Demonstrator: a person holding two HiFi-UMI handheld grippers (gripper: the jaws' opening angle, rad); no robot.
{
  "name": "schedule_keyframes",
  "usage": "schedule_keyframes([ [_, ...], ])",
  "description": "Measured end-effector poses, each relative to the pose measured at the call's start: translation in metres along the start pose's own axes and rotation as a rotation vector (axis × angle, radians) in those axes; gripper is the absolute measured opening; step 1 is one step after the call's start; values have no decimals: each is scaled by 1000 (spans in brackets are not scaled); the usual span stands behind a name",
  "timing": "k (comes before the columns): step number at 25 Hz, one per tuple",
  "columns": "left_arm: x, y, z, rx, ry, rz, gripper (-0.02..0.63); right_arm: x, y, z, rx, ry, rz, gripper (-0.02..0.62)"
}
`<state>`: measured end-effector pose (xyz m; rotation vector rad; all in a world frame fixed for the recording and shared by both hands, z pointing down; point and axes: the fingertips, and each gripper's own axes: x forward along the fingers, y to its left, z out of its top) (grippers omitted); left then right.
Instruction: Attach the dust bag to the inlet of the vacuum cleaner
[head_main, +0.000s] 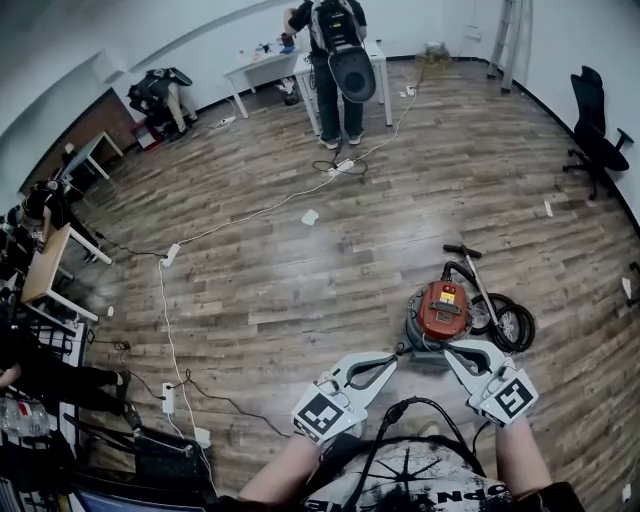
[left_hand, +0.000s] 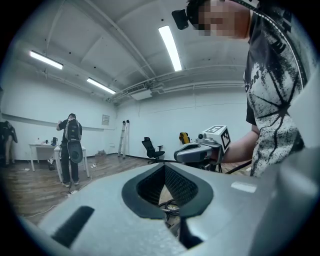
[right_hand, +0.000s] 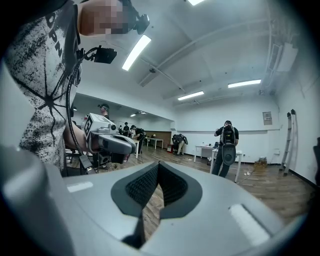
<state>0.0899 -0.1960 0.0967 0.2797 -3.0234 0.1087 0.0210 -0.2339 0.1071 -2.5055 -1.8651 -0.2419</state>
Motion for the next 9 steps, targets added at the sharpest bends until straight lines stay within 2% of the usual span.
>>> schedule_keyframes([
  [4,-8,-3,3,-37,3,5,2,3,6,4,-28,-14,4,6],
  [9,-15,-7,5,-4,14,0,2,5,17,3,-17,15,21,6],
])
